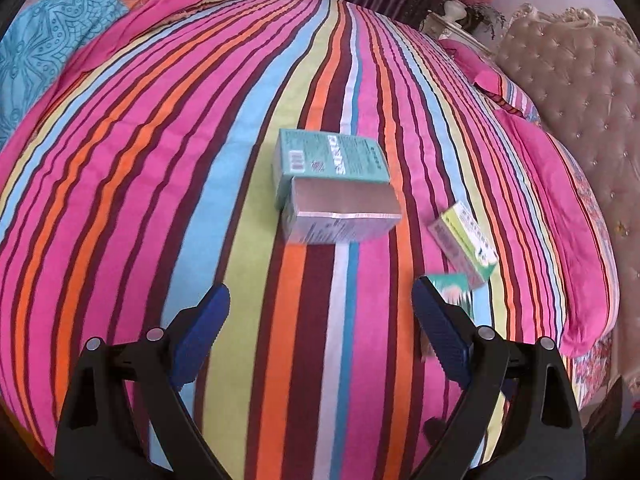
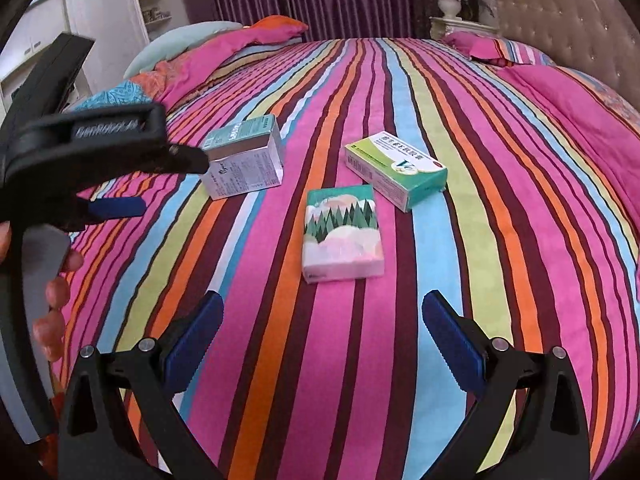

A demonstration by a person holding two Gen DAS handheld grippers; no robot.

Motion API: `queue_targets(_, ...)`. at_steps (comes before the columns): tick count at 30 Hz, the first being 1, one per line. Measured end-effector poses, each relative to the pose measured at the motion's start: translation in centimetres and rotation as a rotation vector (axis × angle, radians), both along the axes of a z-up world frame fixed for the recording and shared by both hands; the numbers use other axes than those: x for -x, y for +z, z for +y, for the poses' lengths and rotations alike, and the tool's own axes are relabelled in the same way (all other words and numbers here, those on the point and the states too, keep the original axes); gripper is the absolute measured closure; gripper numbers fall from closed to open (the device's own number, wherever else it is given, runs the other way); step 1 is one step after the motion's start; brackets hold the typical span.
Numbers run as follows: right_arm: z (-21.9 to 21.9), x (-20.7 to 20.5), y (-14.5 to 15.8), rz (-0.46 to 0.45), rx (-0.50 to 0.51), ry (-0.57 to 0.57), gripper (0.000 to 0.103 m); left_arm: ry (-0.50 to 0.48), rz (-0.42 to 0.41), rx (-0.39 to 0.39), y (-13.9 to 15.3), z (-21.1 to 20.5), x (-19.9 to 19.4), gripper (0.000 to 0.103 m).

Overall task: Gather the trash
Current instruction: 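Move both grippers back up to the boxes on the bed, then grasp the silver box with the left gripper while the right grasps the tree-print tissue pack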

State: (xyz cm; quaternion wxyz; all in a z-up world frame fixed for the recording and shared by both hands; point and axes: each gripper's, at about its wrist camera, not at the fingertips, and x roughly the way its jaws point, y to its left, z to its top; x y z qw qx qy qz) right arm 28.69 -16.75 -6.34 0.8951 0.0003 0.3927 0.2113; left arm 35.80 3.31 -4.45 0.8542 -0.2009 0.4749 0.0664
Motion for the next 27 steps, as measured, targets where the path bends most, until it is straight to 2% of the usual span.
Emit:
queue_targets(4,0.2,-0.9,-0.1,0.002,-0.004,0.0,0.008,-0.011,0.008,0.01,-0.5,-0.7,-1.6,0.013)
queue_targets(12,0.3,-2.4,-0.6,-0.011,0.034,0.033,0.008,-0.097,0.004,0.023,-1.7,-1.3,-4.2,0.013)
queue_targets(22,1.1,-4.2,-1.2,-0.005,0.045,0.066,0.008,-0.07,0.036,0.003,-3.0,-1.9,-6.3,0.013)
queue_targets(27,1.2,-5.1,-1.6,-0.007,0.063,0.062,0.008,-0.034,0.049,0.022,-3.9,-1.2,-6.9,0.013)
